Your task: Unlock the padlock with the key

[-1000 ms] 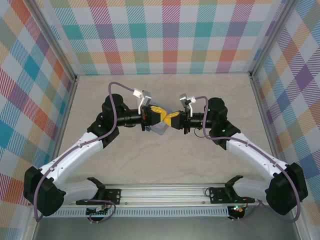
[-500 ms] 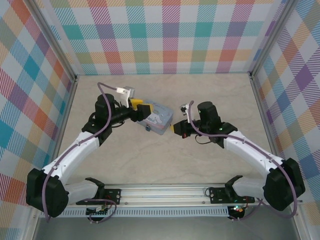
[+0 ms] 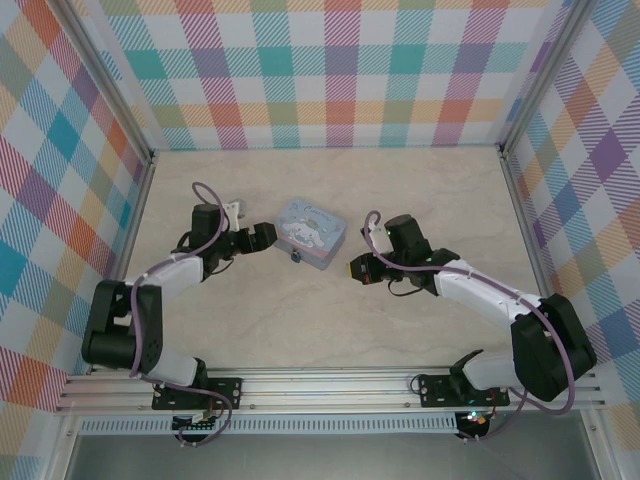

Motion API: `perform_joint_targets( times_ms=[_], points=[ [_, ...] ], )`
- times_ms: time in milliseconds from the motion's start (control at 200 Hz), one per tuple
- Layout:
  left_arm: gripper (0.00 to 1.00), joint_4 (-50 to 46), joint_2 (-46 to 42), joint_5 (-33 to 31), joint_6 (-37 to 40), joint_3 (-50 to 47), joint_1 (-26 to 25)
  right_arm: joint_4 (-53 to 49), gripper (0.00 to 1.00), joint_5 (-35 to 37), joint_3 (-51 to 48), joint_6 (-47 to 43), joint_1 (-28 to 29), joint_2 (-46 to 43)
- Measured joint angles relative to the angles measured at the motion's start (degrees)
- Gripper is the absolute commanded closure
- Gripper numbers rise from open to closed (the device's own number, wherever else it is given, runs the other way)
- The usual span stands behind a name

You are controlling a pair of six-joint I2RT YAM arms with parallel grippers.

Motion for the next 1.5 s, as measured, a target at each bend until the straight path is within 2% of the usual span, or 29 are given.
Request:
perform_joint_targets(
  times_ms=[235, 425, 620, 890, 1255, 1500],
  points=[
    [0.13, 7.4, 4.0, 2.8, -1.4, -0.4, 0.1, 4.0, 0.96, -0.9, -0.5, 1.3, 0.0, 1.9],
    [0.12, 11.6, 2.4, 5.7, -2.6, -3.9, -0.3, 11.3, 0.96, -5.1, 5.4, 4.5, 0.0, 12.3],
    [0.12, 14.8, 1.8, 7.2, -4.6, -7.4, -0.9, 18.6, 0.96, -6.4, 14.6, 7.1, 0.0, 22.0],
    [0.12, 17.9, 2.1, 8.2, -6.2, -8.6, -3.7, 19.7, 0.96, -5.0, 23.4, 8.5, 0.0, 31.7],
    [0.14, 22.9, 7.1, 8.5, -6.7, -8.7, -5.8, 17.0, 0.96, -4.1, 24.7, 8.6, 0.0, 34.2],
    [0.19, 26.2, 10.3, 10.3, -6.4, -8.7, -6.8, 15.8, 0.96, -3.6, 25.2, 8.5, 0.0, 34.2]
  ],
)
